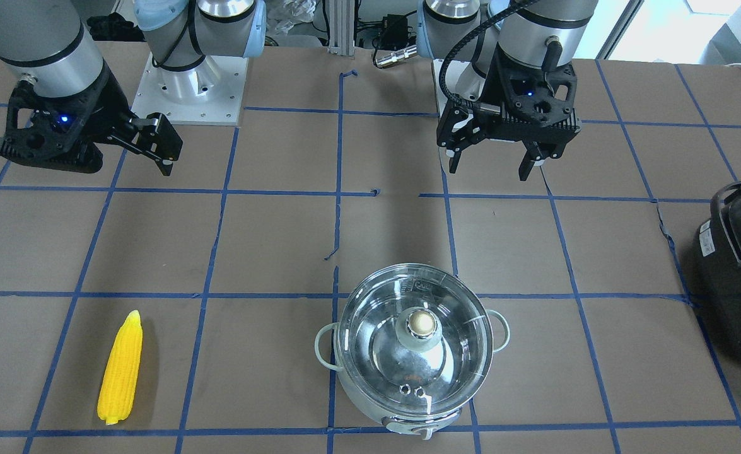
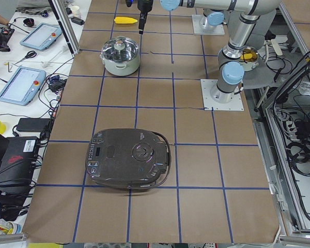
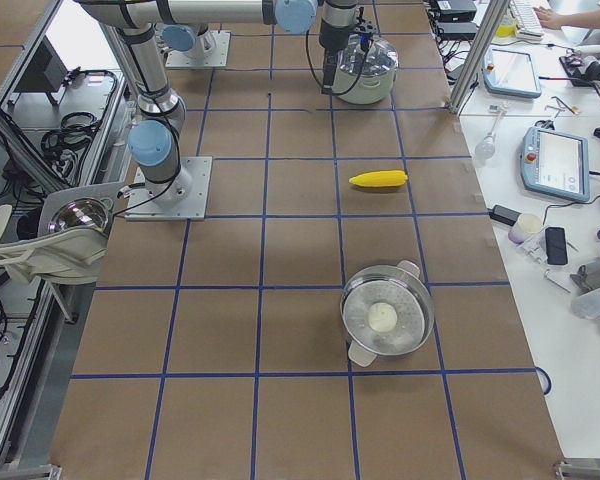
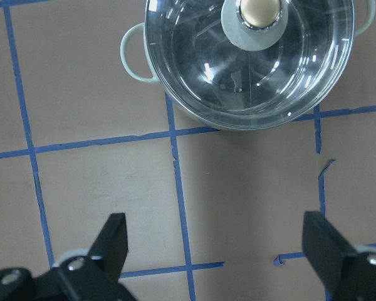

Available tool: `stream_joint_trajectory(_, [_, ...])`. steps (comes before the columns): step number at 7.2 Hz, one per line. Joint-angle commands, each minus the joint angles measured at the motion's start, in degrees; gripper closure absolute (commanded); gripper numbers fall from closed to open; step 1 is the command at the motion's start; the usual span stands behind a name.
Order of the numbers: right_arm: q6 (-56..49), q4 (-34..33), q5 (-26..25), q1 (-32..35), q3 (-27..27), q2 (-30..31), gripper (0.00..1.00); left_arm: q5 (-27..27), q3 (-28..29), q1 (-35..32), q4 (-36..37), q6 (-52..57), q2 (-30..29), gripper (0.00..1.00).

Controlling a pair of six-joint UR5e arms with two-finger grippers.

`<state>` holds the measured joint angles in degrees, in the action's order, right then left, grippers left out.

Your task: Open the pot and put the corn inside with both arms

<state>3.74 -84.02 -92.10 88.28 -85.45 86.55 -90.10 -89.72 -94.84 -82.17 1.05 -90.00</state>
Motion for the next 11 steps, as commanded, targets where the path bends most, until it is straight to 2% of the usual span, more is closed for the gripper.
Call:
stream_joint_trajectory(1, [0.2, -0.3, -0.2, 0.0, -0.4, -0.1, 0.00, 0.0, 0.0, 0.0, 0.0, 0.0, 0.0, 0.00])
stream_joint_trajectory(8, [-0.1, -0.4, -0.3, -0.2, -0.2, -0.3, 0.00, -0.2, 0.2, 0.0, -0.1, -0.1, -0.2, 0.00])
stream_joint_trajectory(11, [-1.6, -2.8, -0.1, -0.8, -0.5, -0.5, 0.00, -1.9, 5.1, 0.0, 0.5, -9.2, -9.4, 0.00])
